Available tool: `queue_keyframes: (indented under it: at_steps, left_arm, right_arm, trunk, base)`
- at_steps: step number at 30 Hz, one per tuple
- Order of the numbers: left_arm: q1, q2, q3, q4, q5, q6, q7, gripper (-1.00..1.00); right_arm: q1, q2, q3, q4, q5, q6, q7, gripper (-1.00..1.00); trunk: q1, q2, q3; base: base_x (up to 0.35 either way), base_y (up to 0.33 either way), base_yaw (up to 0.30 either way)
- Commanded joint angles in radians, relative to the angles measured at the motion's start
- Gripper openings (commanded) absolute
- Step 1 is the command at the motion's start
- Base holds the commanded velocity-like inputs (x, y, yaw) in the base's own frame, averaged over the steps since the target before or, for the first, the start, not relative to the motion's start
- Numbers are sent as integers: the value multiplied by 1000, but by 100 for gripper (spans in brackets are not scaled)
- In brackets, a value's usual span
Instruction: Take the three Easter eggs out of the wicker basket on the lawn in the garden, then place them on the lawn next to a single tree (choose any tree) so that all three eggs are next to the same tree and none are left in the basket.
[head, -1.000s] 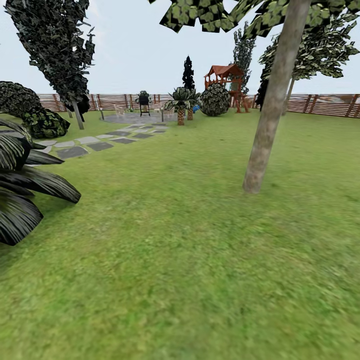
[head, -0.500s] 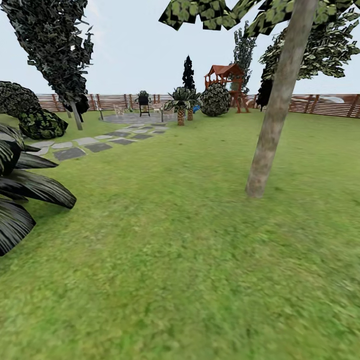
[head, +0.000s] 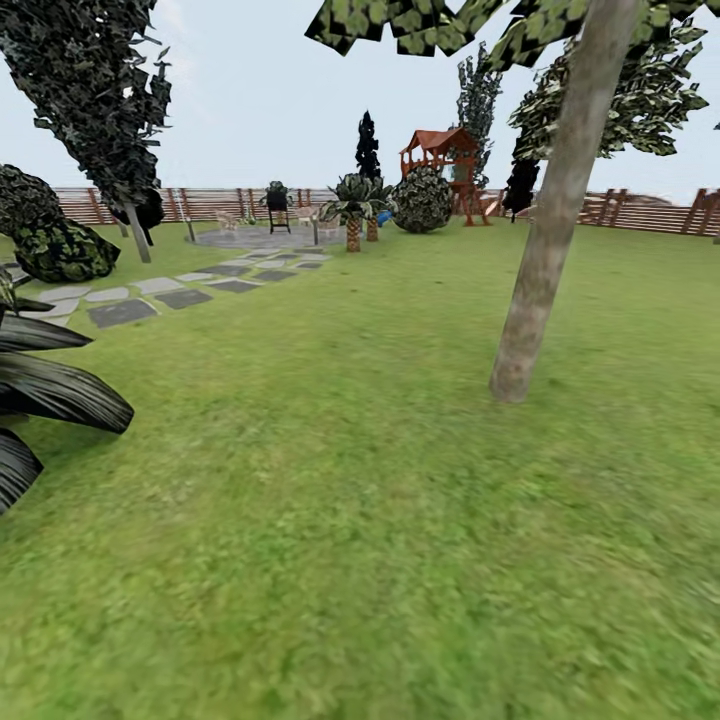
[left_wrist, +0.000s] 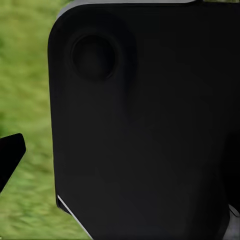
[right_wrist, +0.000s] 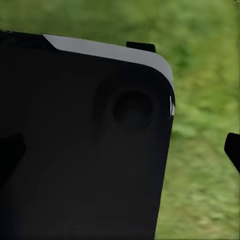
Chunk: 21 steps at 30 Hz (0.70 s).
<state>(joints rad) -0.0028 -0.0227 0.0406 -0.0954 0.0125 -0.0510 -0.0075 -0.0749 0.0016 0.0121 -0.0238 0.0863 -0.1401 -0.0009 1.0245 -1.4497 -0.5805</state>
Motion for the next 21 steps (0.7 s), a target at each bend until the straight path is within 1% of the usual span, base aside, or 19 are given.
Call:
queue_keyframes:
  at_steps: [1, 21]
  left_arm:
    - [0, 0, 4, 0, 1, -2, -1, 100]
    - [0, 0, 4, 1, 1, -2, 0, 100]
  right_arm:
    - [0, 0, 0, 1, 9, -3, -1, 100]
    - [0, -5, 2, 4, 8, -1, -1, 100]
  trunk:
    - [1, 0, -1]
    - [1, 0, -1]
  base:
    - [322, 132, -4]
    - [322, 111, 0]
